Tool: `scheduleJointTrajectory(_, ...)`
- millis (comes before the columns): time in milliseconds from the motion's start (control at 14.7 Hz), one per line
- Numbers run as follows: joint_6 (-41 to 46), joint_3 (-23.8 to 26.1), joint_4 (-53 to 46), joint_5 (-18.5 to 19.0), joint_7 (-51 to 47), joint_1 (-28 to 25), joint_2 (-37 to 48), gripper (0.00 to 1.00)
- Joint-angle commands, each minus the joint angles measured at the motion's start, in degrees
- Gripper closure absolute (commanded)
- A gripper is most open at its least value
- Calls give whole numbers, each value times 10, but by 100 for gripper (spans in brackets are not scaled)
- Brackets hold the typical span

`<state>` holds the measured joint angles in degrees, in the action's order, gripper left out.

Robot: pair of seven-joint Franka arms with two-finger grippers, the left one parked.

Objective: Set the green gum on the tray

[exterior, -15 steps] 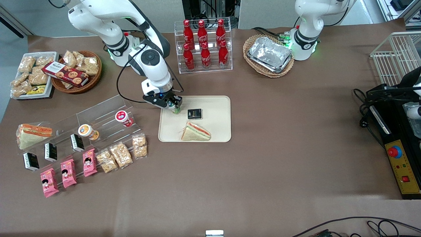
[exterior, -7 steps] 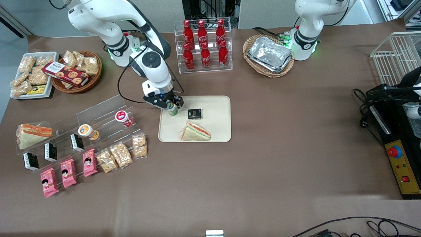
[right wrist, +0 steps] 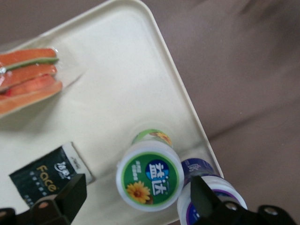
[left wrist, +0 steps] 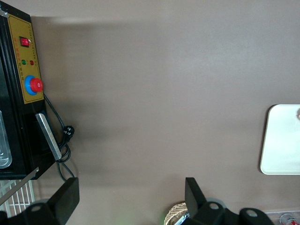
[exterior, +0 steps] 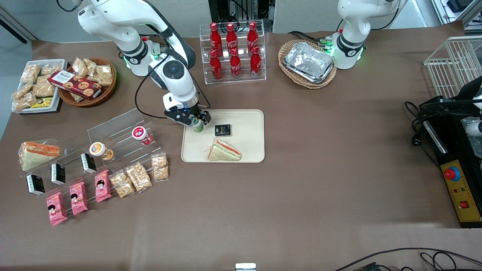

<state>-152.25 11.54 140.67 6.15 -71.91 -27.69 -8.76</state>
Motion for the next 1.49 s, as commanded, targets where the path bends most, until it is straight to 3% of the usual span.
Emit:
scheduleJointTrajectory(0, 119, -1, -63, 6, -2, 5, 16, 0)
scheduleJointTrajectory(136, 188, 0, -106, -11, 6, 4, 24, 0)
scheduleJointTrajectory(340, 281, -2, -168, -76, 62, 5, 44, 0)
scheduleJointTrajectory(475, 339, -5, -205, -98, 96, 11, 66, 0)
scheduleJointTrajectory(747, 450, -9, -319, -98, 120, 15, 90, 0)
scheduleJointTrajectory(883, 517, -13, -388, -97, 185, 18, 90, 0)
scheduleJointTrajectory(1154, 588, -80, -471, -91, 349, 22, 91, 0)
scheduleJointTrajectory(1426, 596, -145, -475, -79, 502, 38, 99, 0)
